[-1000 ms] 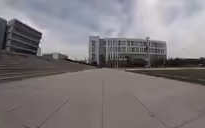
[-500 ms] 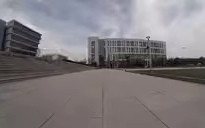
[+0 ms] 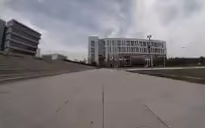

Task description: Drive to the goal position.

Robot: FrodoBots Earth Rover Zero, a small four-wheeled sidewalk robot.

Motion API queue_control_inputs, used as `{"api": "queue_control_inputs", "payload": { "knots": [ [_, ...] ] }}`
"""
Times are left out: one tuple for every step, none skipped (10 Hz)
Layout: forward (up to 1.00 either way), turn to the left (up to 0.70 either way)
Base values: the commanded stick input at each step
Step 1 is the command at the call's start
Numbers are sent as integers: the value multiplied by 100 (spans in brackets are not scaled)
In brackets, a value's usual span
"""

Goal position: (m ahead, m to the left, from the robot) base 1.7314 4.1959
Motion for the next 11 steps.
{"api": "queue_control_inputs", "payload": {
  "knots": [
    [70, 0],
    [70, 0],
    [70, 0],
    [70, 0],
    [70, 0],
    [70, 0],
    [70, 0],
    [70, 0],
    [70, 0],
    [70, 0],
    [70, 0]
  ]
}}
